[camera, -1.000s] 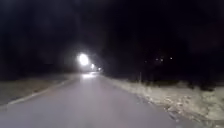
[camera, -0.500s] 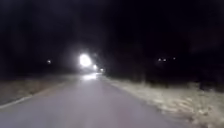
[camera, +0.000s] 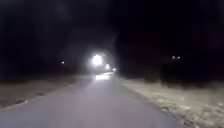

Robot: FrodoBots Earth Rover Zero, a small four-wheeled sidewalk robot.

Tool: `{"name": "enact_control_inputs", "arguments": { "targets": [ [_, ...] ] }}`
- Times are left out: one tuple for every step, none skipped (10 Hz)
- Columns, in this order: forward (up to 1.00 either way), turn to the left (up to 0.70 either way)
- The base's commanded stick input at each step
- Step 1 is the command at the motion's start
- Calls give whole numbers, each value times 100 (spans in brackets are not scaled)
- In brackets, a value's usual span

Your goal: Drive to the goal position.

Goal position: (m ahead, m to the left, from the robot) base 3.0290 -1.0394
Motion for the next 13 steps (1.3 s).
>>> {"name": "enact_control_inputs", "arguments": {
  "targets": [
    [100,40],
    [100,40],
    [100,36],
    [100,9],
    [100,0],
    [100,0],
    [100,0],
    [100,0],
    [100,0],
    [100,-3],
    [100,-7],
    [100,-11],
    [100,-14]
  ]
}}
